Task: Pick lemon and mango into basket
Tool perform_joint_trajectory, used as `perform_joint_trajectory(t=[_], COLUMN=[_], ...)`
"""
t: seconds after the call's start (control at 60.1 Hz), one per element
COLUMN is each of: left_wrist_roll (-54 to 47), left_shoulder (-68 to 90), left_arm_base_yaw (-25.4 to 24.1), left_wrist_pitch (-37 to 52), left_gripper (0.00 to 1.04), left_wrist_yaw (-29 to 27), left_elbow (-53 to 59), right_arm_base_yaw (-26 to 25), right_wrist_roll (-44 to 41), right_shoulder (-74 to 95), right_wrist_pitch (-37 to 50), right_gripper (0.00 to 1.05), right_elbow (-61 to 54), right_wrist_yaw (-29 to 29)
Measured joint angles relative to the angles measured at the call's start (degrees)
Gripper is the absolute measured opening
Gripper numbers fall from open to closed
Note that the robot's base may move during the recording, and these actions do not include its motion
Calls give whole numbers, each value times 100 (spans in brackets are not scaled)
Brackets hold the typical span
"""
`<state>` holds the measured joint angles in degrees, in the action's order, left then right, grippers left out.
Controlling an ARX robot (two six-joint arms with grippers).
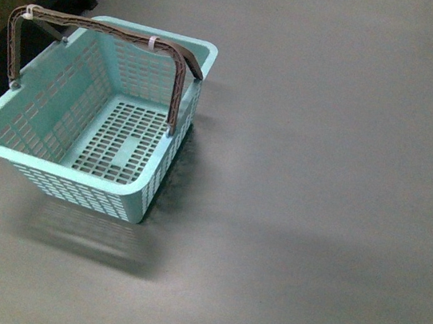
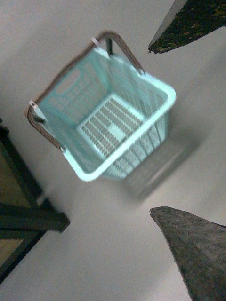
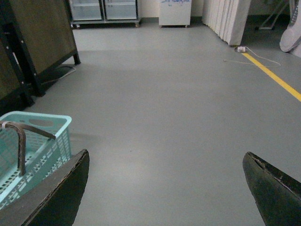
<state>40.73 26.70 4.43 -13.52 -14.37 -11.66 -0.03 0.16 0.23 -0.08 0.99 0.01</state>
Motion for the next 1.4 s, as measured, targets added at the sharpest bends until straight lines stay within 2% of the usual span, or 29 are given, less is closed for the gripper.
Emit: perform_joint_trajectory(t=[0.083,0.183,0.233,0.35,0.45,0.649,0.916,1.399], left_wrist_roll=[752,1606,1825,2221,2527,3069,3451,3694], left_shoulder=[839,2813,3504,5056,6168,8111,10126,11619], left_arm_base_yaw=[-170,-474,-555,-732,-839,-841,-605,-48], left_wrist_pitch=[824,2551,3091,4159,4618,4846,4522,3827], left_gripper=[98,98,98,98,98,98,98,98], left_wrist_yaw=[210,695,855,1193,1296,1357,1335,1458], left_elbow=[-133,-474,-664,-1268,-1878,-3300,-5370,-7790], right_arm_base_yaw=[0,0,0,0,0,0,0,0], right_wrist_roll=[0,0,0,0,0,0,0,0], right_shoulder=[-2,-2,-2,-2,-2,-2,-2,-2], right_wrist_pitch=[0,0,0,0,0,0,0,0], right_gripper=[96,96,96,96,96,96,96,96], right_elbow=[0,0,0,0,0,0,0,0], right_wrist_yaw=[-2,0,0,0,0,0,0,0])
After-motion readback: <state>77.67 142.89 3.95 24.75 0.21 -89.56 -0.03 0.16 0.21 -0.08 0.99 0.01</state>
